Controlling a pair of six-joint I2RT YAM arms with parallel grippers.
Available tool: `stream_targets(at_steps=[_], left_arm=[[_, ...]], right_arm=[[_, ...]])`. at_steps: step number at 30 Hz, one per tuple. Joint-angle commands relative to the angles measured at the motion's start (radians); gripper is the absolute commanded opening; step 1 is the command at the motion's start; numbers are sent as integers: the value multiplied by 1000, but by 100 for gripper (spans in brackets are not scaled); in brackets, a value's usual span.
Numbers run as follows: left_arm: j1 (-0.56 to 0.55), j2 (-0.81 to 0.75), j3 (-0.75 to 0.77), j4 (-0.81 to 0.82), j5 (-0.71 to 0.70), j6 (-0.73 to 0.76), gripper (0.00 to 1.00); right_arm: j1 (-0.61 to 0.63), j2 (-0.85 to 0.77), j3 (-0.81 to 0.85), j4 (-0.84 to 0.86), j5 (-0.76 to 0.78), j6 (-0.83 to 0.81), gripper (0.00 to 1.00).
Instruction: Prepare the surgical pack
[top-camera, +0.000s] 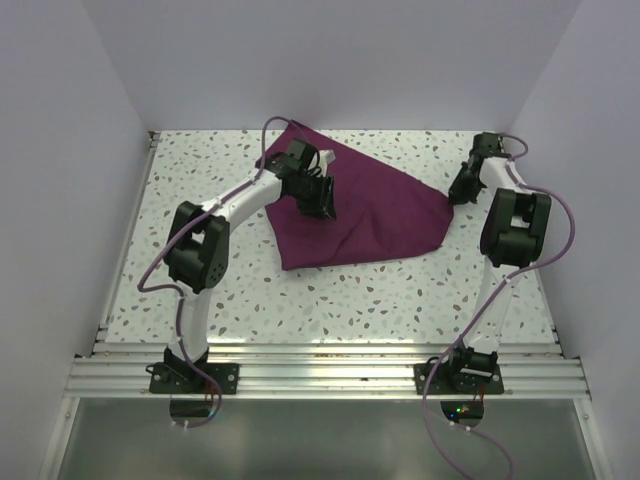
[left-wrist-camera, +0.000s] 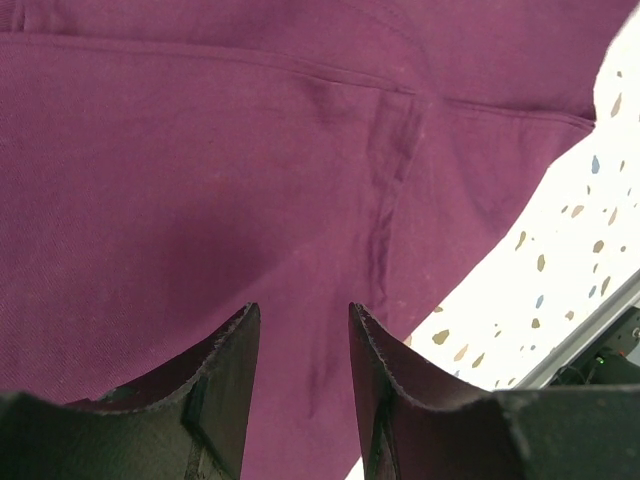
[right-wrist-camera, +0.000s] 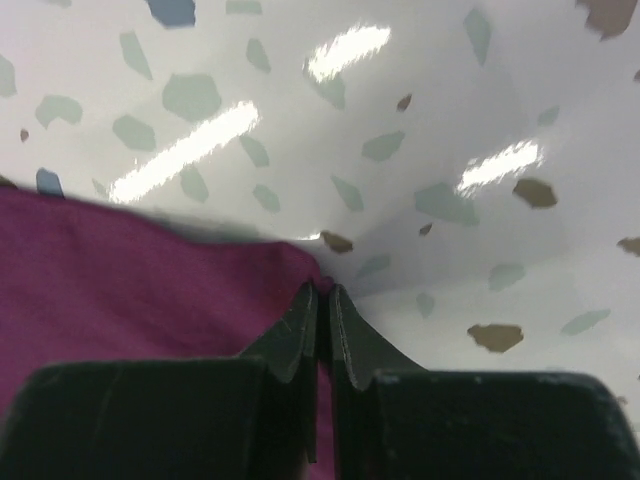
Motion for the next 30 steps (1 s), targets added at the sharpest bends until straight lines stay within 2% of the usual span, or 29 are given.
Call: stream_targets(at_steps=[1,7,13,21,30], left_arm=[[-3,13,32,-13,-19,33,45],[-3,37,23,32,15,32,45],[-3,74,19,43,14,30,45],[1,14,-37,41,-65,6,45],[1,-47,-110,75,-75,-23,45]], right_arm=[[53,-105,-23,-80,-32,60,0],[170,-279,-17,-157,-9,92,0],[349,-360,102,-213,-54,85,0],[529,-242,357,-238,-179,100,0],[630,-188,437,-207,-262,135,0]])
